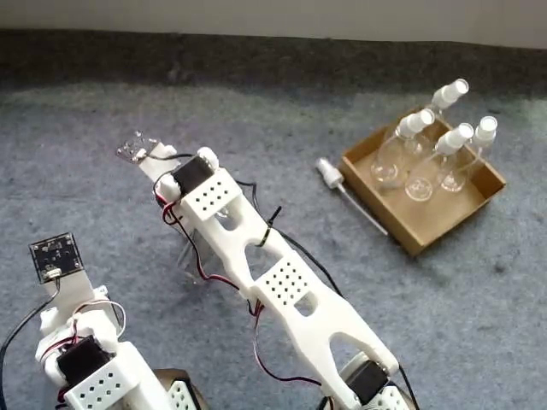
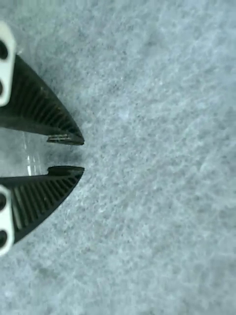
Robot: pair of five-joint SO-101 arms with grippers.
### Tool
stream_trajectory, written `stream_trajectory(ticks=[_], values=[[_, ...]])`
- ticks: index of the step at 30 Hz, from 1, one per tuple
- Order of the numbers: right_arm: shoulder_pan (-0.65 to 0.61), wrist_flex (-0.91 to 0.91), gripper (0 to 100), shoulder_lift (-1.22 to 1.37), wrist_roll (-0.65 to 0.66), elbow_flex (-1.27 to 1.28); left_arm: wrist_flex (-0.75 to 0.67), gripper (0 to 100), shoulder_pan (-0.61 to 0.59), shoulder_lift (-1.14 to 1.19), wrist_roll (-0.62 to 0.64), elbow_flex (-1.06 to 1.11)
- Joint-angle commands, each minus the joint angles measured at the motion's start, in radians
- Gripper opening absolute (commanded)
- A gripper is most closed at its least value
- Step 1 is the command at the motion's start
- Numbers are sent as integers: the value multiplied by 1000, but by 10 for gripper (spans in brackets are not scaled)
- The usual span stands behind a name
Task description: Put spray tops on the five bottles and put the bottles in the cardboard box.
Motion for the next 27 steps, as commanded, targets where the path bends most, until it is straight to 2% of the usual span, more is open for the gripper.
stream_trajectory(ticks=[1,12,20,24,27], values=[[16,21,63,-124,-3,-136,-12,4,24,-10,-8,4],[51,21,63,-292,-3,-117,-12,4,25,-10,-8,5],[70,18,63,-638,-14,306,-12,4,25,-10,-8,5],[82,16,64,-782,-146,478,-12,4,27,-10,-8,5],[111,16,67,-857,-302,515,-12,4,27,-10,-8,5]])
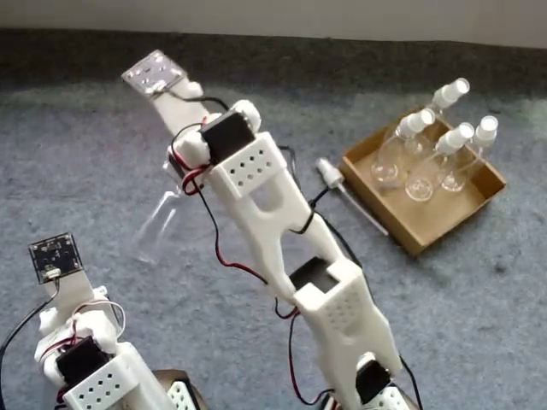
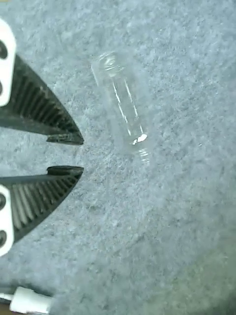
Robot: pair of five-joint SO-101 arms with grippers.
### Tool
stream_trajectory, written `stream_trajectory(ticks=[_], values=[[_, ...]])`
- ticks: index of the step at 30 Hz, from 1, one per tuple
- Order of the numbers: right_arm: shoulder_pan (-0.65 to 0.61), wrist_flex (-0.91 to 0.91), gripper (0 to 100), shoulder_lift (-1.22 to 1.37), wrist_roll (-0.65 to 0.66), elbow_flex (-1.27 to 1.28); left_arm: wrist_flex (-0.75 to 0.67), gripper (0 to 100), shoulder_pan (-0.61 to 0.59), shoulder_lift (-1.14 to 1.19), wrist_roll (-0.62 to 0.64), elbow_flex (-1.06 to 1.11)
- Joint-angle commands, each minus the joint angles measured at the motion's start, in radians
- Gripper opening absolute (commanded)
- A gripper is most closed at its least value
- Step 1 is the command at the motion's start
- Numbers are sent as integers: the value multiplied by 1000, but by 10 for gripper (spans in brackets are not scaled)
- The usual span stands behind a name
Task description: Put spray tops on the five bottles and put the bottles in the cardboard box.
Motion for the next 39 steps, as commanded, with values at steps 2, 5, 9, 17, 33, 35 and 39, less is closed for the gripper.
stream_trajectory(ticks=[2,5,9,17,33,35,39], values=[[74,16,80,-168,-226,19,-12,4,27,-10,-8,5],[119,16,157,-154,-298,51,-12,4,27,-10,-8,5],[133,16,262,-96,-356,108,-12,4,27,-10,-8,7],[42,-145,316,90,-571,114,-12,4,27,-10,-8,7],[-105,-426,317,170,-1060,116,-12,4,28,-10,-8,7],[-105,-469,317,170,-1109,117,-12,4,28,-10,-8,7],[-104,-507,317,173,-1224,127,-12,4,28,-10,-8,7]])
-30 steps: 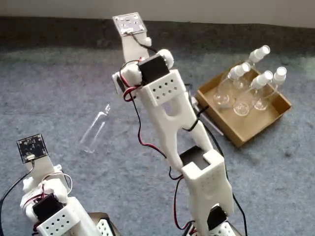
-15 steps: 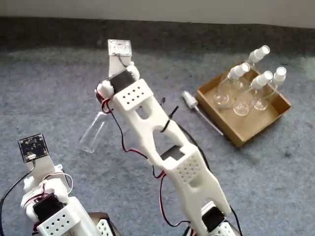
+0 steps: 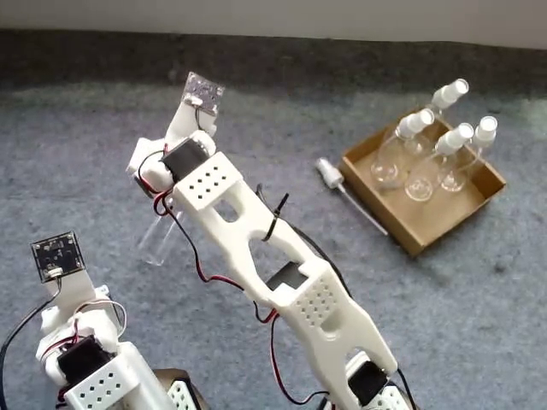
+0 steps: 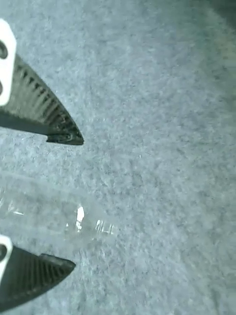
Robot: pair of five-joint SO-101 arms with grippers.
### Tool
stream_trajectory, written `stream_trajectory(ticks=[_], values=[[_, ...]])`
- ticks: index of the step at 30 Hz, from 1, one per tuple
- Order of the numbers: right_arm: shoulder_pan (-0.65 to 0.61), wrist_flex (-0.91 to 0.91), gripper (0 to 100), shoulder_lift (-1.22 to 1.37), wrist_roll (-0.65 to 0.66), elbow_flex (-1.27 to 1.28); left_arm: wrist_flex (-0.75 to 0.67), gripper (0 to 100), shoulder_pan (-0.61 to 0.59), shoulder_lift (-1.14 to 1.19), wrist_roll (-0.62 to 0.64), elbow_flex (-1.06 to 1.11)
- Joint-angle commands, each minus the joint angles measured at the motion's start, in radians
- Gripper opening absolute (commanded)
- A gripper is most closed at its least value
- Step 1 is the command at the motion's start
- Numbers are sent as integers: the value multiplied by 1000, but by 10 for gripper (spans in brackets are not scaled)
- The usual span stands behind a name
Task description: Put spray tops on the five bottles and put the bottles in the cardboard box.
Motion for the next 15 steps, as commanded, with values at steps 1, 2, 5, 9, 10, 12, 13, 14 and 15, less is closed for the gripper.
stream_trajectory(ticks=[1,2,5,9,10,12,13,14,15], values=[[-4,-35,317,-28,-118,-8,-12,4,18,-10,-8,7],[-8,-33,317,-30,-153,-8,-12,4,18,-10,-8,7],[-12,-33,317,-27,-244,-7,-12,4,31,-10,-8,7],[-8,-42,317,35,-275,8,-12,4,61,-10,-8,7],[-8,-48,317,61,-275,8,-12,4,62,-10,-8,7],[-12,-70,317,120,-279,7,-12,4,64,-10,-8,7],[-12,-77,317,145,-279,7,-12,4,64,-10,-8,7],[-13,-90,317,166,-281,5,-12,4,64,-10,-8,7],[-16,-102,317,186,-281,5,-12,4,64,-10,-8,7]])
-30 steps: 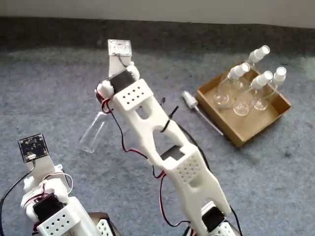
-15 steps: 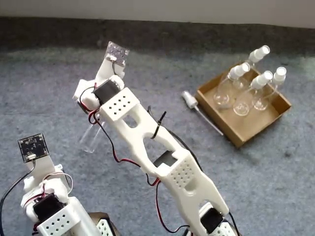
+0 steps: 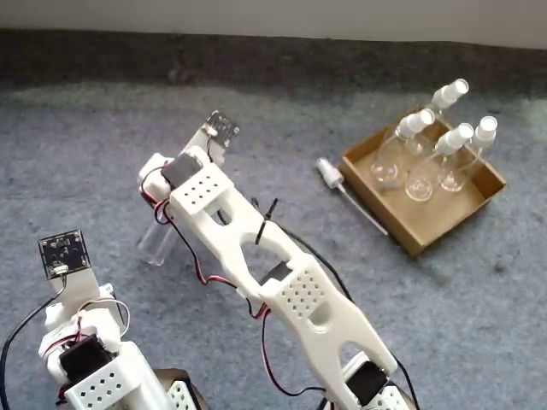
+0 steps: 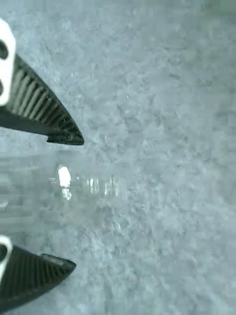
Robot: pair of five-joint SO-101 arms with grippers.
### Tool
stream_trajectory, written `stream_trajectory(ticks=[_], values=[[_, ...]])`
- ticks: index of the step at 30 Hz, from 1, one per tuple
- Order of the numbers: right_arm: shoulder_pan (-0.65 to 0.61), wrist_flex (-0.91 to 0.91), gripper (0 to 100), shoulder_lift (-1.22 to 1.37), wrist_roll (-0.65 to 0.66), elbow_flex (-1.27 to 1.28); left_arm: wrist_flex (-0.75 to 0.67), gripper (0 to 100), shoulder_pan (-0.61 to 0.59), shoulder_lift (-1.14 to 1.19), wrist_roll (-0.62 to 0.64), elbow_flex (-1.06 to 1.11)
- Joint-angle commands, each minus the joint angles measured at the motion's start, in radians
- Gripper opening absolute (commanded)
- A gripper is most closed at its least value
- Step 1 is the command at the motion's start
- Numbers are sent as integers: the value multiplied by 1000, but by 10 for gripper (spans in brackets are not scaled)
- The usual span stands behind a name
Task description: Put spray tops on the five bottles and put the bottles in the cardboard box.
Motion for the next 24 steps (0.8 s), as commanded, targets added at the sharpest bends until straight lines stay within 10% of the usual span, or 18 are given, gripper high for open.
stream_trajectory(ticks=[1,24], values=[[-27,-56,317,16,-18,-15,-14,4,22,-10,-8,15],[73,47,37,27,77,-70,-18,4,24,-10,-8,21]])
